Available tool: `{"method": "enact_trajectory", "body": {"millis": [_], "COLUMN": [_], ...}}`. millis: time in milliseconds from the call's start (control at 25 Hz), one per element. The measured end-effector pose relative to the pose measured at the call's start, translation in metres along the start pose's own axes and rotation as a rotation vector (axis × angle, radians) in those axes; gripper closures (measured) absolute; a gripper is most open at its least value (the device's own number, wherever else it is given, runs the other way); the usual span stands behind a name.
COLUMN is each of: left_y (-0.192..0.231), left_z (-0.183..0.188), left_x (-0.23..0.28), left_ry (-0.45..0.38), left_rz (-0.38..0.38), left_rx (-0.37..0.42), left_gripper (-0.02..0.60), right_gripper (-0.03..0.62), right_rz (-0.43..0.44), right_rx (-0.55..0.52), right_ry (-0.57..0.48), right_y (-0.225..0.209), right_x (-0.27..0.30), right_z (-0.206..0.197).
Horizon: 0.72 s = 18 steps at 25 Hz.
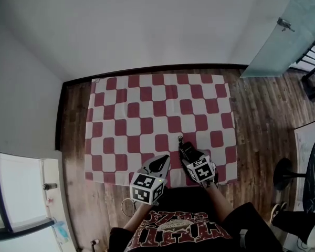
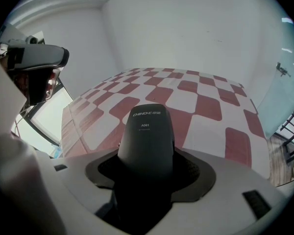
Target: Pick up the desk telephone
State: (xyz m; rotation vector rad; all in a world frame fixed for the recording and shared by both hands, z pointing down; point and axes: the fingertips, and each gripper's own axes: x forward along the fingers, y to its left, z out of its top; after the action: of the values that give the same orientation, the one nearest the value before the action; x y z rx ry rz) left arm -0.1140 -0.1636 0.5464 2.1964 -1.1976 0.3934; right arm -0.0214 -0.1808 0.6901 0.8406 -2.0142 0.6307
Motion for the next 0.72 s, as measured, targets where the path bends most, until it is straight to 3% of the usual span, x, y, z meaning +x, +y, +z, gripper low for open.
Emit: {"method": "enact_trajectory", "body": {"millis": [720], "left_y": [-0.012], "left_z": [-0.001], "left_x": [0.018], "left_ry": [0.028], "left_rz": [-0.064], "left_rx": [0.02], "left_gripper": [0.575], "right_gripper": [0.31], "right_rz": [0.026], "right_rx": [0.005], "right_ry": [0.026], "right_y": [0.002], "right_x": [-0.01], "right_z": [0.001]}}
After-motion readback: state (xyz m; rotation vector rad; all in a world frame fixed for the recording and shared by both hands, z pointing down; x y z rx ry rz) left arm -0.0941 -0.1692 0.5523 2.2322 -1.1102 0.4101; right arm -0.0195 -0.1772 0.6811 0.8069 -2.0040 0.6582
